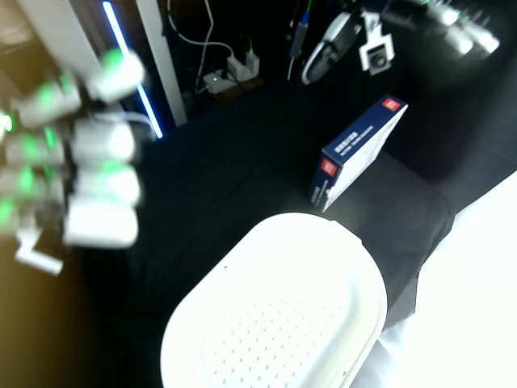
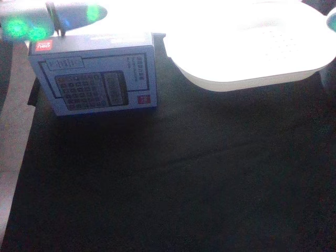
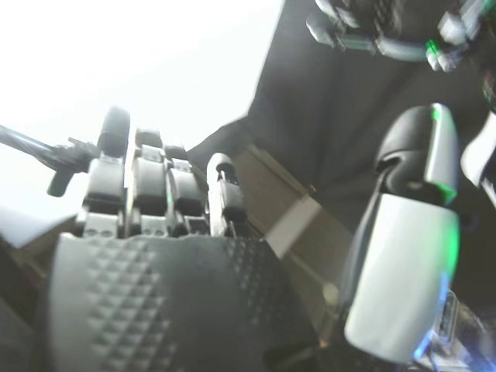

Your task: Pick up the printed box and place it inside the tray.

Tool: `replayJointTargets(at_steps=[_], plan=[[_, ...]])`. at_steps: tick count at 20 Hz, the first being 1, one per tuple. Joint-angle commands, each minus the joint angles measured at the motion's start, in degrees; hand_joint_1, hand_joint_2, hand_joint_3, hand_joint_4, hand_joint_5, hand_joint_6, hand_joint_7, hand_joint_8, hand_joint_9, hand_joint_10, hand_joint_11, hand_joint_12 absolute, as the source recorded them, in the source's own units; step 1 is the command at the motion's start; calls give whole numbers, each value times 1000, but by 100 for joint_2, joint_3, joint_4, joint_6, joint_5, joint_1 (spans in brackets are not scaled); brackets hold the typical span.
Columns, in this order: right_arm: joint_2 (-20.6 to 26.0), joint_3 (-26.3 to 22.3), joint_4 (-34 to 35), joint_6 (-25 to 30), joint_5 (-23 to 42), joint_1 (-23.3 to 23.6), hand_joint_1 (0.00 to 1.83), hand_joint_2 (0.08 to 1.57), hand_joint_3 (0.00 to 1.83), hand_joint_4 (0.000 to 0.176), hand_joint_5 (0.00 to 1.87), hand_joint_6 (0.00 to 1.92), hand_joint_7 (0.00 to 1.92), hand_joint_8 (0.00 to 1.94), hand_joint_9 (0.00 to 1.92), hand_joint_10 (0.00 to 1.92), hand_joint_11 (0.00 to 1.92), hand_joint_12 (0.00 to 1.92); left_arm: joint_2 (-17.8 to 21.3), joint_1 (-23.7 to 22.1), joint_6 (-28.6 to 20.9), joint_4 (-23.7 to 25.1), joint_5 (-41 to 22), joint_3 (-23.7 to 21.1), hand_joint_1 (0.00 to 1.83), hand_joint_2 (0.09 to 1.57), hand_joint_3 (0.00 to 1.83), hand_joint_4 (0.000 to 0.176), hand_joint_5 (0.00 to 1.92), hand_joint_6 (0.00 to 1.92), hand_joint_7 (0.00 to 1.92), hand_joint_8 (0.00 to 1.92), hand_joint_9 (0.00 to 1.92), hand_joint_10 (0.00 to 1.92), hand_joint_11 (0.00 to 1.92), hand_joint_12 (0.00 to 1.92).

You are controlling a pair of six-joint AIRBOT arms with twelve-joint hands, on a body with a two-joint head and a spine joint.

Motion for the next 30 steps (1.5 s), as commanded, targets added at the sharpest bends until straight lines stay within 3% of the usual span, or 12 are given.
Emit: replayJointTargets(at_steps=[1,3,6,7,8,10,14,17,21,24,26,30], plan=[[63,73,125,24,377,121,367,1012,16,173,0,0,0,0,0,0,6,13,75,-71,56,112,-568,-32,223,851,0,67,189,0,278,0,373,2,60,767],[65,205,-26,24,-54,361,339,940,0,176,0,0,0,0,0,0,15,7,169,-124,187,132,-514,-101,217,854,0,70,195,2,268,3,376,0,47,796],[65,233,-145,24,-209,474,377,931,0,176,0,0,0,0,0,0,59,31,235,-165,195,159,-280,-102,146,850,1,34,103,0,251,1,318,0,0,823],[58,231,-147,24,-209,474,379,921,0,176,0,0,0,0,0,0,85,44,240,-230,252,179,-66,-86,131,853,1,48,97,0,226,2,308,0,0,870],[43,231,-157,24,-209,474,385,891,53,176,0,0,0,0,0,0,16,287,236,-307,336,196,168,-65,121,867,0,41,128,2,242,2,313,1,0,948],[3,230,-191,29,-209,474,360,908,19,176,0,0,0,0,0,0,0,399,176,-520,460,255,732,32,171,910,7,43,120,0,264,4,297,0,0,982],[-28,230,-297,55,-209,478,372,933,4,176,0,0,0,0,0,0,0,181,-97,-1015,461,477,2236,406,328,731,0,65,250,4,388,4,384,4,113,830],[-29,225,-341,59,-209,496,394,916,0,176,0,0,0,0,0,0,0,50,-319,-1094,464,634,2934,609,363,684,6,51,161,0,283,0,302,0,54,691],[-29,207,-346,76,-208,496,374,918,3,176,0,0,0,0,25,9,46,37,-534,-1093,472,664,3314,776,352,712,3,57,103,1,255,3,248,1,2,645],[-29,201,-384,76,-208,496,406,911,0,176,0,0,0,0,12,2,19,33,-714,-1096,488,718,3664,961,455,672,0,35,38,1,186,1,220,2,0,620],[-29,179,-415,77,-207,496,419,922,3,176,0,0,0,0,1,0,8,33,-855,-1112,521,718,3882,1107,427,677,0,38,60,1,258,1,260,1,0,768],[-29,171,-448,77,-207,496,393,917,2,176,0,0,0,0,4,1,19,51,-1097,-1120,535,717,4289,1379,454,685,0,55,57,1,255,2,241,3,0,752]])
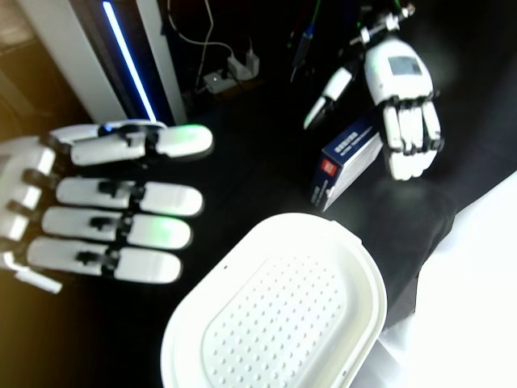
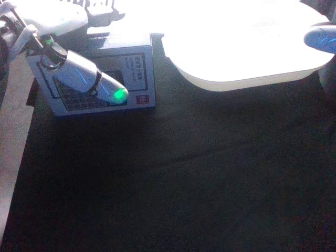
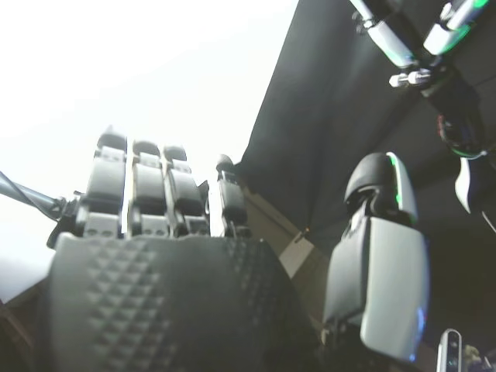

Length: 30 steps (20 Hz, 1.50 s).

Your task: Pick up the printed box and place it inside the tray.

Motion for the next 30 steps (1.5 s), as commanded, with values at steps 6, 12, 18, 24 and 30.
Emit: replayJointTargets(at_steps=[6,12,18,24,30], plan=[[45,-13,182,41,670,87,393,943,0,176,26,3,0,0,47,5,4,149,-123,-40,315,-13,-508,37,1453,1093,10,0,790,970,856,1015,969,716,904,1167],[45,-6,184,41,671,87,364,959,3,176,96,3,125,10,143,12,0,422,-103,-46,364,25,-754,-3,1479,1156,0,0,726,1207,751,1054,918,1071,841,1519],[45,-5,184,42,670,87,340,940,0,176,91,2,185,1,188,8,0,611,500,-341,366,62,-1684,-552,1378,1193,0,0,625,1312,756,1229,920,1247,910,1220],[-47,15,184,46,672,88,534,975,0,176,76,2,215,2,231,5,0,912,891,-690,365,175,-2702,-1026,1453,1140,3,0,802,1112,754,1101,942,1154,995,1408],[-550,174,185,48,685,487,583,894,0,176,1,0,219,2,307,11,0,1128,817,-703,363,267,-3258,-1183,1469,1177,0,0,734,1245,630,1209,848,1241,944,1527]])
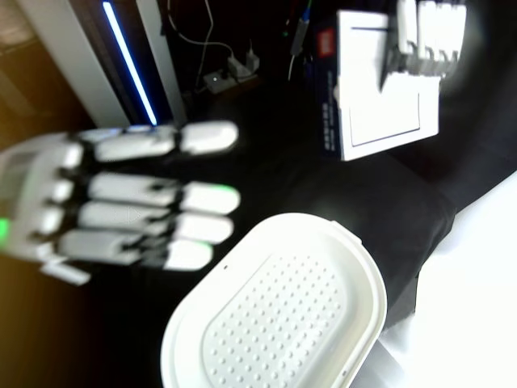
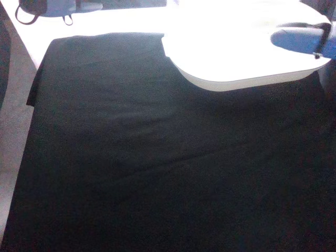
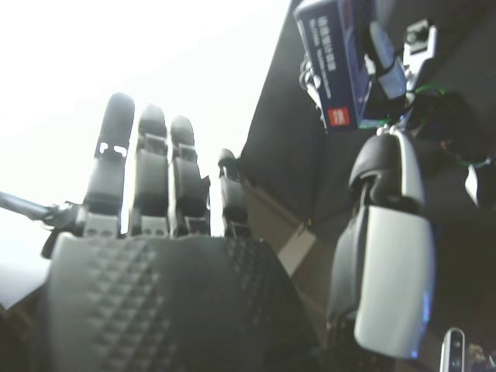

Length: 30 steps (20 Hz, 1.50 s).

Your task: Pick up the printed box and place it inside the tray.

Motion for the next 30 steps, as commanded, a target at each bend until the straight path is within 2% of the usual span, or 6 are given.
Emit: replayJointTargets(at_steps=[1,11,13,15,24,30], plan=[[-22,75,156,39,680,126,582,874,0,176,0,0,228,4,319,12,0,1270,-14,-59,26,-8,-842,9,1480,1149,0,0,748,1190,720,1172,929,1122,941,1489],[-825,436,523,70,611,226,705,886,0,176,0,0,86,2,336,30,4,1520,-595,253,24,-188,-1321,136,1484,1133,1,0,768,1074,795,1168,981,1038,906,1541],[-907,466,540,124,611,227,524,870,0,176,33,8,84,5,224,14,0,1037,-723,287,24,-249,-1360,197,1359,1184,1,0,777,1215,710,1279,928,1274,902,1277],[-1005,520,554,191,595,227,524,833,0,176,12,0,90,6,202,6,0,860,-836,334,19,-378,-1417,262,1461,1186,0,0,723,1248,634,1227,838,1257,901,1589],[-1269,658,674,349,595,227,575,834,0,176,18,5,177,10,312,35,0,1407,-1314,609,-722,-458,-1672,598,1484,1131,0,0,834,1034,782,1089,1000,1054,852,1601],[-1352,680,726,352,596,227,577,787,0,176,149,29,303,23,372,77,0,1338,-1463,675,-864,-455,-1874,615,1487,1118,4,0,781,1059,846,1042,1058,943,866,1575]])
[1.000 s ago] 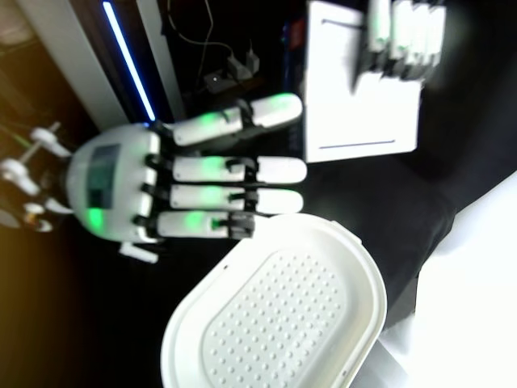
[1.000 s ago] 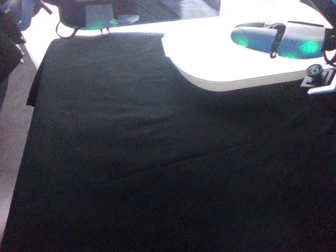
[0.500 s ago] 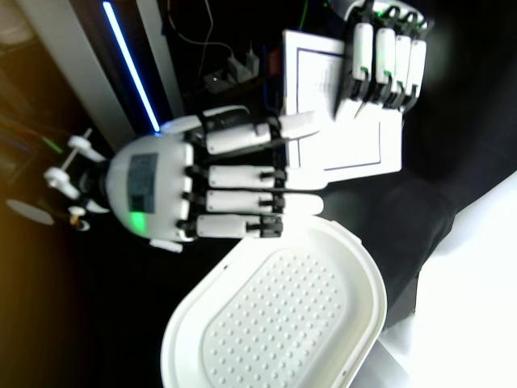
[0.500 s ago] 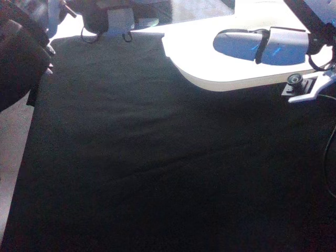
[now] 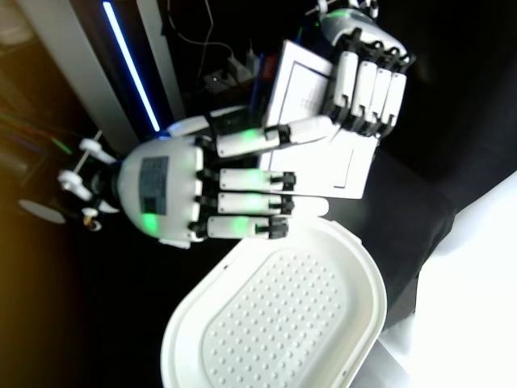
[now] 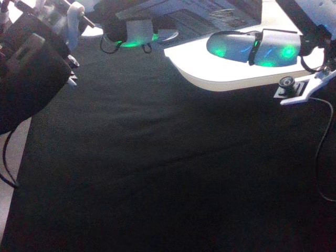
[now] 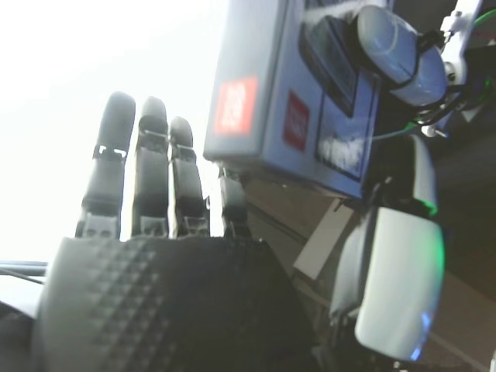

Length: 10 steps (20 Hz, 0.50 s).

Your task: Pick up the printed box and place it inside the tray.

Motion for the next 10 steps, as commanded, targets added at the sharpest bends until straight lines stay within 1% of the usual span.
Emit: replayJointTargets(at_steps=[1,2,3,4,5,6,7,8,9,10], plan=[[9,30,53,51,685,87,583,787,0,176,163,27,317,20,365,76,0,1293,15,-38,-40,47,-773,27,1486,1129,0,0,743,1130,862,1033,1038,950,829,1606],[-3,35,53,51,685,87,588,780,0,176,176,25,320,14,360,75,0,1260,3,-34,-61,45,-784,31,1484,1134,1,0,715,1195,853,1044,1020,954,832,1606],[-14,37,56,52,685,87,662,768,0,176,251,41,379,22,374,73,0,1216,-7,-27,-82,46,-798,33,1485,1130,0,0,740,1178,877,1004,1044,928,795,1620],[-25,47,54,64,686,87,749,734,0,176,370,40,487,14,459,62,14,1227,-14,-19,-91,46,-812,33,1472,1192,2,0,607,1386,763,1112,902,1072,661,1720],[-27,48,53,79,687,87,901,776,3,176,605,65,724,36,672,115,241,1254,-20,-10,-95,46,-814,34,1471,1188,0,0,668,1329,785,1073,896,1119,603,1735],[-27,50,53,79,688,87,1014,852,7,156,781,69,994,81,927,221,563,1235,-23,-3,-96,46,-813,36,1473,1180,0,0,711,1238,784,1069,910,1137,608,1729],[-26,54,54,81,689,87,1083,949,33,172,1174,383,1076,1238,1069,1579,1045,1784,-25,2,-97,43,-814,39,1476,1172,0,0,759,1112,763,1106,921,1160,643,1712],[-24,54,54,91,689,87,1094,983,13,175,1252,445,1274,1717,1466,1853,1447,1894,-24,5,-102,42,-814,42,1476,1173,0,0,758,1107,753,1116,930,1158,632,1721],[-23,54,54,107,689,87,1099,991,0,176,1290,423,1252,1694,1401,1870,1360,1920,-23,16,-112,39,-814,48,1484,1130,0,0,848,1006,856,989,1034,1012,741,1654],[-23,54,54,111,689,86,1099,991,0,176,1290,423,1252,1694,1401,1870,1360,1920,-23,24,-127,36,-815,53,1484,1130,0,0,848,1006,856,989,1034,1012,741,1654]])
